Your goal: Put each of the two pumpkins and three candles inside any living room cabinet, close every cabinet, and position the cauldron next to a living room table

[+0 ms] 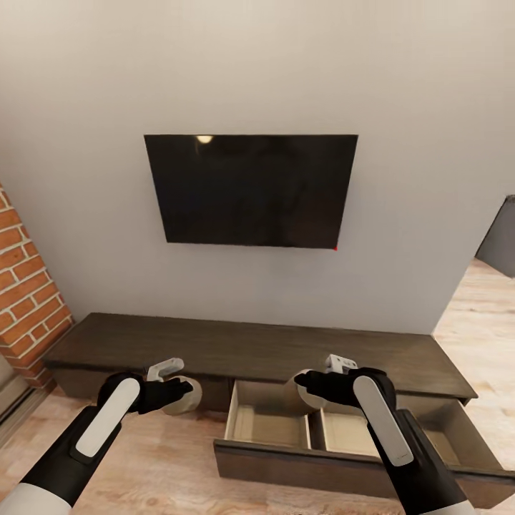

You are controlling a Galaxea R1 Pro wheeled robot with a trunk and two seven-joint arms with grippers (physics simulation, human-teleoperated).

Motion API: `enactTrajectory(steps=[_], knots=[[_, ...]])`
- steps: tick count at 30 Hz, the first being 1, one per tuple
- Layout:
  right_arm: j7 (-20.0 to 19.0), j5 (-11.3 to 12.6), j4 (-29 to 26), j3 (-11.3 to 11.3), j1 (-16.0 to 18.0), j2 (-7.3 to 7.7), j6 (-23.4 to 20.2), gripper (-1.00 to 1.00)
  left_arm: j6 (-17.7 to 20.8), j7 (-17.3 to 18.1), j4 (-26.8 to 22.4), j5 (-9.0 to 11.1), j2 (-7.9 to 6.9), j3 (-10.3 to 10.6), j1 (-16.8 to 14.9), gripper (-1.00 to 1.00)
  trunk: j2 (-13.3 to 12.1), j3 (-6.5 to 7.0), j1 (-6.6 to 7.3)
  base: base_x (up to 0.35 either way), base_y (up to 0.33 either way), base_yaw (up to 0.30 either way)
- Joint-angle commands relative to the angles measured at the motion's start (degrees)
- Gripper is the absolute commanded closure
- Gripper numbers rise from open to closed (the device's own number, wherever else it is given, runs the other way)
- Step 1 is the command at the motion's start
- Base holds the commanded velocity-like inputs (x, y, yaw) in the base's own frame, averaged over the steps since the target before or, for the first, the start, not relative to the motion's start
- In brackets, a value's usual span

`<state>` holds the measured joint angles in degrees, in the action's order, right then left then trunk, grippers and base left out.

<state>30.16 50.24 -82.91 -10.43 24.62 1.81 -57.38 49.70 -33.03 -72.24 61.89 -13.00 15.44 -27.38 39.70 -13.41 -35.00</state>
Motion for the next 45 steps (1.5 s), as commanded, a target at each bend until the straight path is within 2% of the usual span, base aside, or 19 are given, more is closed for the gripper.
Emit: enactTrajectory(steps=[1,25,28,36,45], knots=[[0.60,0.65,-0.05,-0.12,0.08,0.04,-0.01,1.00,-0.04,-0.63,-0.09,0.62,-0.07,0.11,-0.05,1.00,-0.33,0.10,0.21,0.000,0.000,-0.274],[0.54,0.65,0.05,-0.04,0.08,0.04,-0.01,1.00,-0.04,-0.63,-0.09,0.61,-0.01,0.11,-0.05,1.00,-9.96,4.41,5.48,0.000,0.000,-0.275],[0.52,0.65,0.10,-0.03,0.08,0.04,-0.01,1.00,-0.04,-0.63,-0.09,0.60,0.00,0.11,-0.05,1.00,-9.96,4.41,5.48,0.000,0.000,-0.277],[0.51,0.59,0.12,-0.03,0.08,0.04,-0.01,1.00,-0.04,-0.63,-0.09,0.60,0.00,0.11,-0.05,1.00,-13.17,5.84,7.24,0.000,0.000,-0.279],[0.51,0.56,0.20,0.05,0.08,0.12,-0.01,1.00,-0.04,-0.63,-0.09,0.68,-0.09,0.11,-0.05,1.00,-13.17,5.84,7.24,0.000,0.000,-0.280]])
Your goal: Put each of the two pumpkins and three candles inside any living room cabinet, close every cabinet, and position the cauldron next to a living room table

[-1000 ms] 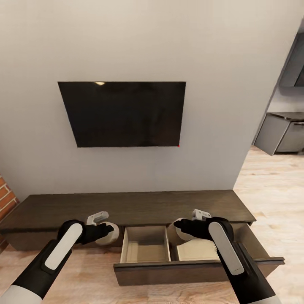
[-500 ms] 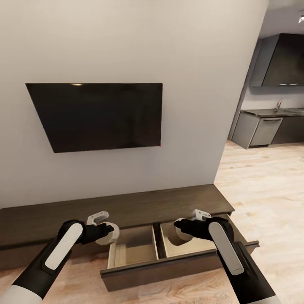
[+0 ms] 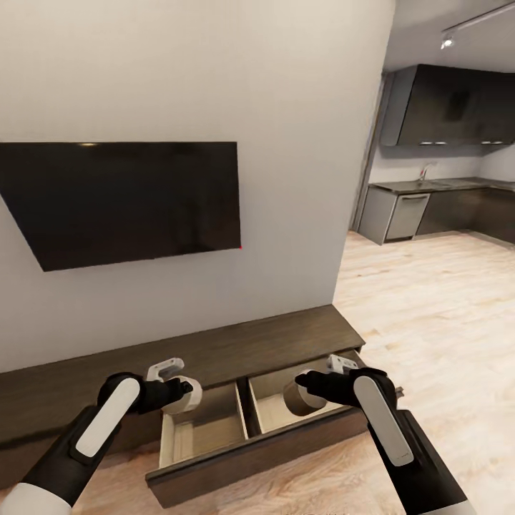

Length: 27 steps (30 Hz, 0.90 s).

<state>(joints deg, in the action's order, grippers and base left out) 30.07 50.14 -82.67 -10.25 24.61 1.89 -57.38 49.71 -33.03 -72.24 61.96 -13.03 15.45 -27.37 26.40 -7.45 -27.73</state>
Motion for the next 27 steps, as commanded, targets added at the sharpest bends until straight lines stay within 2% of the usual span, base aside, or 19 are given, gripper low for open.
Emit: enactTrajectory(steps=[1,27], knots=[[0.60,0.66,-0.04,-0.12,0.08,0.04,-0.01,1.00,-0.05,-0.63,-0.09,0.62,-0.06,0.11,-0.05,1.00,0.13,-0.12,-0.03,0.000,0.000,-0.280],[0.69,0.66,-0.02,-0.04,0.08,0.04,-0.01,1.00,-0.04,-0.63,-0.09,0.54,-0.07,0.20,-0.05,1.00,0.13,0.31,-0.03,0.000,0.000,-0.280]])
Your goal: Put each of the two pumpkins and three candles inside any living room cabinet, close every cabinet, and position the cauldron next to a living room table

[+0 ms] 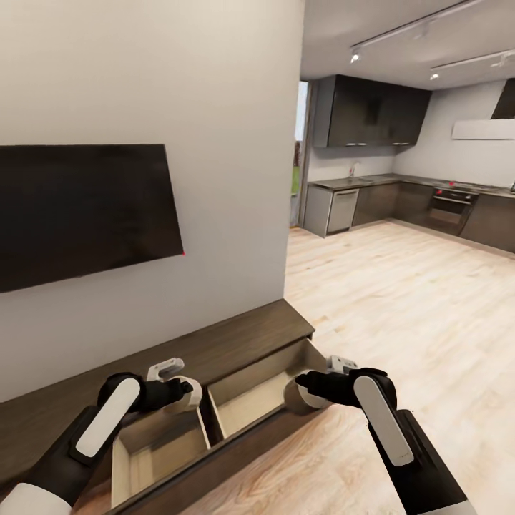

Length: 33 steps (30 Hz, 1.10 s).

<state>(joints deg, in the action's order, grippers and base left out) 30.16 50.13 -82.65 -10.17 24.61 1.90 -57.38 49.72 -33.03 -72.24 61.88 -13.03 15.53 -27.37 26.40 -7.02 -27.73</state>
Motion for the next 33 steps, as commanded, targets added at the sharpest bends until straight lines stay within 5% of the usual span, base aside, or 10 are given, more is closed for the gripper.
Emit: enactTrajectory(steps=[1,33], knots=[[0.60,0.67,-0.01,-0.12,0.08,0.04,-0.01,1.00,-0.05,-0.63,-0.09,0.61,-0.06,0.11,-0.05,1.00,0.13,-0.09,-0.03,0.000,0.000,-0.280],[0.60,0.67,1.17,-0.11,0.08,0.04,0.08,1.00,0.02,-0.63,-0.09,0.52,-0.15,0.20,-0.02,1.00,0.13,0.74,-0.03,0.000,0.000,-0.280]])
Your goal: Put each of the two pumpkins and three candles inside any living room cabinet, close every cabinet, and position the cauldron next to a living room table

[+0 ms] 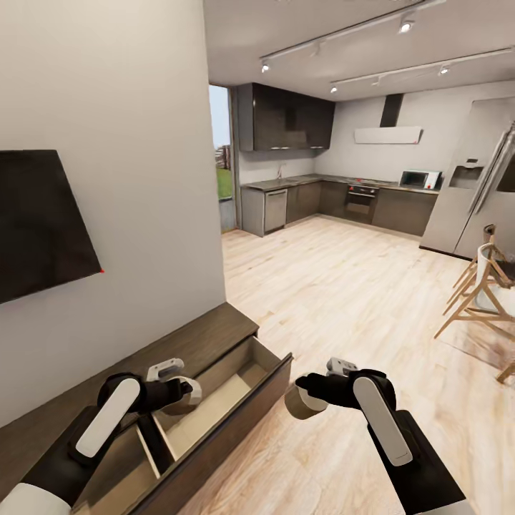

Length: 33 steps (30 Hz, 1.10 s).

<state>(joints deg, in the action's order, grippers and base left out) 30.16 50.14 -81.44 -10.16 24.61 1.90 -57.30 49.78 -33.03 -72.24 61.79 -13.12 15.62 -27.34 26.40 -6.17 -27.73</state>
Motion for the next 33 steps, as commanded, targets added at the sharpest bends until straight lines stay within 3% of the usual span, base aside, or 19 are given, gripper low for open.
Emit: enactTrajectory(steps=[1,12,19,33], knots=[[0.60,0.66,-0.04,-0.12,0.08,0.04,-0.01,1.00,-0.04,-0.63,-0.09,0.61,-0.06,0.11,-0.02,1.00,0.13,-0.09,-0.03,0.000,0.000,-0.280],[0.62,0.66,-0.04,-0.09,0.08,0.04,-0.01,1.00,-0.03,-0.63,-0.09,0.61,-0.06,0.11,0.00,1.00,0.13,0.21,-0.03,0.000,0.000,-0.280],[0.63,0.66,0.12,1.70,0.08,0.04,-0.08,1.00,-0.05,-0.63,-0.09,0.56,-0.06,0.11,0.01,1.00,0.13,0.41,-0.03,0.000,0.000,-0.280],[0.62,0.66,0.92,2.06,0.08,0.04,-0.01,1.00,-0.04,-0.63,-0.09,0.47,0.02,0.20,0.01,1.00,0.13,0.80,-0.03,0.000,0.000,-0.280]])
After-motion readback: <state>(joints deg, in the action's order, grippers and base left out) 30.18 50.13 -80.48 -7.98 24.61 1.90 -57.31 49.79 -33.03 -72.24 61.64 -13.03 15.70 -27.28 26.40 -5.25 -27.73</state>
